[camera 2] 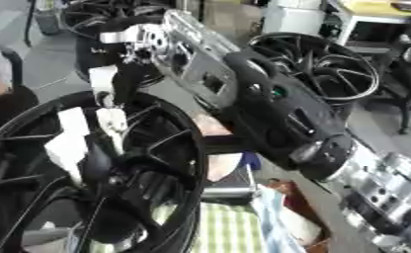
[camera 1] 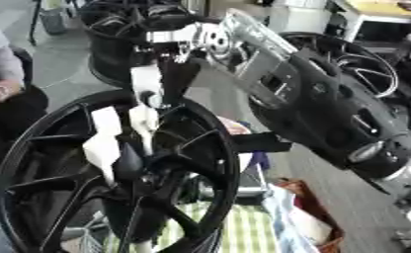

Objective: Pull the pin out of the wheel hub.

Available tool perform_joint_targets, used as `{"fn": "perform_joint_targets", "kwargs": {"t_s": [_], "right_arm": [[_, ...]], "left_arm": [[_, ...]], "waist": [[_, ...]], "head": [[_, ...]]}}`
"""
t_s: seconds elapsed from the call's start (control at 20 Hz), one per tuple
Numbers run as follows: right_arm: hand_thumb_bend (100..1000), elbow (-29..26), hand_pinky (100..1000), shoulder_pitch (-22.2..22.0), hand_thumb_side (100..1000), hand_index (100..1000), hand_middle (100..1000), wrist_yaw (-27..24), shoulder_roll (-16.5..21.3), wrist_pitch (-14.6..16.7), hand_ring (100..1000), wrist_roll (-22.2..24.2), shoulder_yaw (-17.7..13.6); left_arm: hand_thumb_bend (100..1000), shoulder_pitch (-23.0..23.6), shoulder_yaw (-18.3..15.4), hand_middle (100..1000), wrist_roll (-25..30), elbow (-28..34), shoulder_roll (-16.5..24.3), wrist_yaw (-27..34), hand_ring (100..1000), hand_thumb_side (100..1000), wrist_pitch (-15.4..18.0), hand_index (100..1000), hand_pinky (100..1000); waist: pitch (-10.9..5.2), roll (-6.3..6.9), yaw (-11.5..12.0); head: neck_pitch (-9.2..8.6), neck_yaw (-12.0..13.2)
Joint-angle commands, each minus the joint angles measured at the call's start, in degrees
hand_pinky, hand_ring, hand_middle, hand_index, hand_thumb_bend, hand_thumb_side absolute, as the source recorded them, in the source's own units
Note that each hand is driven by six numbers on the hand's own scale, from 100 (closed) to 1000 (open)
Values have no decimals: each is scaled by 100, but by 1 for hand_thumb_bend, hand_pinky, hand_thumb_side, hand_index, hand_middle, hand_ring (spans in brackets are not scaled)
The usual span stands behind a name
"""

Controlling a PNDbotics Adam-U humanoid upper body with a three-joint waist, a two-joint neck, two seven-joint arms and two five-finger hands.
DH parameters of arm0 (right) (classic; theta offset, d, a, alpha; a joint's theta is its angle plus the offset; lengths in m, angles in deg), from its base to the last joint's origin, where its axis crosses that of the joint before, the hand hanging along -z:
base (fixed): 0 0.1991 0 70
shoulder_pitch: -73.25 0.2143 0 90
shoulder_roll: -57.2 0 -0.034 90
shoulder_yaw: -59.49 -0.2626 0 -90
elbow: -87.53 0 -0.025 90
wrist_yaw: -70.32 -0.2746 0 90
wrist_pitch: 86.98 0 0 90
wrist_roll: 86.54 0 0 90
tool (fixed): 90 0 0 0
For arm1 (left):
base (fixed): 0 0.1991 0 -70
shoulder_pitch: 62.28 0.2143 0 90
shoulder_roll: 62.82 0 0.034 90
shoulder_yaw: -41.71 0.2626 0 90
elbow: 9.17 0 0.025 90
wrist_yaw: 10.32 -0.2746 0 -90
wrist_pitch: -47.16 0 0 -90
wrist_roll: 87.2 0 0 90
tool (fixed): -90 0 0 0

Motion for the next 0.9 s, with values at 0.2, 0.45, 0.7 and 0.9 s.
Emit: {"fn": "perform_joint_targets", "kwargs": {"t_s": [0.2, 0.45, 0.7, 0.9], "right_arm": [[100, 45, 631, -92, 100, 411, 244, 87, 527, -363, 549, -1014, -1080], [100, 423, 621, -287, 100, 414, 246, 197, 953, -497, 546, -1990, -1925], [100, 1184, 639, -561, 100, 473, 317, 840, 1438, -520, 567, -3028, -2787], [100, 1773, 661, -667, 100, 509, 362, 1562, 1608, -595, 591, -3787, -3362]], "left_arm": [[107, -24, -62, 798, -16, 67, 69, -16, 914, 652, -5, 806, 847], [107, -7, -85, 798, -30, 67, 80, -34, 914, 652, 0, 806, 847], [108, 10, -120, 798, -71, 67, 94, -63, 914, 650, 24, 807, 847], [107, 17, -131, 798, -96, 67, 99, -83, 914, 650, 36, 807, 848]], "waist": [[-57, 44, -36], [-42, 56, -88], [-33, 71, -134], [-33, 85, -162]], "head": [[-120, 46], [-73, 109], [-27, 182], [15, 202]]}}
